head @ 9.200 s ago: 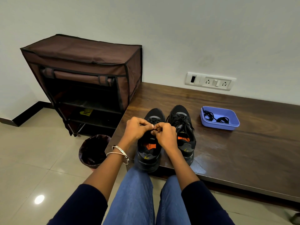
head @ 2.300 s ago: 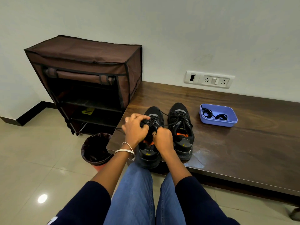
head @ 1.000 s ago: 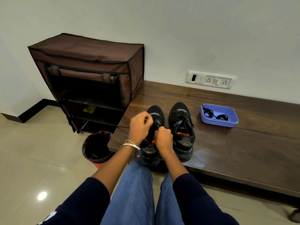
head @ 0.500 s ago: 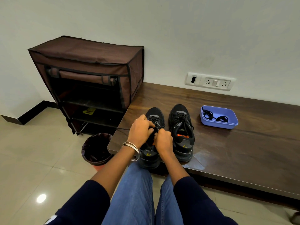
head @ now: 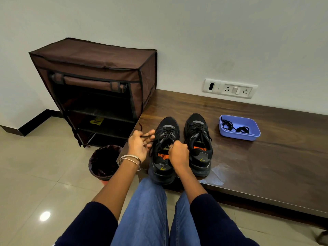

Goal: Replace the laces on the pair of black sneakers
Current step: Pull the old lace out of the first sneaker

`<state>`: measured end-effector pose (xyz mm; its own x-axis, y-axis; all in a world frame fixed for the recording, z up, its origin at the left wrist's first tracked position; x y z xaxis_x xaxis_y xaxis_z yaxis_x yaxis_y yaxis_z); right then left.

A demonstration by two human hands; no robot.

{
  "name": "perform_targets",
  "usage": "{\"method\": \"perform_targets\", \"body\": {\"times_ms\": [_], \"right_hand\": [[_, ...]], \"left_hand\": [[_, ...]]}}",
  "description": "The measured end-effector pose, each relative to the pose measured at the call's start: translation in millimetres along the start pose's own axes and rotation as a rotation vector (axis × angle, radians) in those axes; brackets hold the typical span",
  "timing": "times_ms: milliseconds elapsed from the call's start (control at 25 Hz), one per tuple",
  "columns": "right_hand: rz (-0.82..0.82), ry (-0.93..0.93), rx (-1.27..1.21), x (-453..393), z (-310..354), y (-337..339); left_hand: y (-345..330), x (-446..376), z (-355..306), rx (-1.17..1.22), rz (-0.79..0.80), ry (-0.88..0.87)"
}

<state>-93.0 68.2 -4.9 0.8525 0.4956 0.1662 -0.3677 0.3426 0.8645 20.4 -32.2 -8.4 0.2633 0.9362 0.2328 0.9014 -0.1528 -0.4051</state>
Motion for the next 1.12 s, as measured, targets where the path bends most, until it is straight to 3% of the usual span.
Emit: {"method": "perform_targets", "body": {"times_ms": [80,200,280,360,480,600,720,840,920,1120], "right_hand": [[-0.004,0.009,0.013,0,1,0],[-0.003,-0.012,-0.002,1,0,-2],[-0.050,0.025,0.035,2,3,-1],[-0.177,0.185,0.122,3,8,2],[-0.232,0.492,0.306,7,23,6],[-0.298,0.581,0.380,10,30,11],[-0.407,0.608,0.334,9,34,12],[-0.403,0.637,0.234,4,35,8],[-0.350,0.544,0.051,2,29,12],[-0.090,-0.294,-0.833,-15,-9,19]], "left_hand": [[12,-5,-5,-0.220,-0.010,-0.039],[27,-10,-14,-1.036,-0.003,-0.263],[15,6,-24,-1.303,-0.024,-0.442],[-6,19,-25,-1.273,0.147,-0.643],[-25,29,-11,-1.406,0.382,-0.635],[-26,34,-8,-1.527,0.303,-0.665],[-24,38,-5,-1.483,0.251,-0.662],[-20,36,-3,-1.439,0.204,-0.647],[-17,36,-2,-1.442,0.179,-0.634],[-19,33,1,-1.467,0.179,-0.580]]}}
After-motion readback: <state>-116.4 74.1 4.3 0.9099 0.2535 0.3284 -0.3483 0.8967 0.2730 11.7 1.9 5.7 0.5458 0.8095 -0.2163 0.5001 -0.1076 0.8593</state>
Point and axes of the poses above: each hand's wrist, its own x-axis away from the middle knuckle, its own y-axis out of the back of the hand, z = x × y, the point moved 5 cm from there along -x, towards the middle knuckle, and after that the axes turned 14 degrees about -y, right-handed, at the moved point
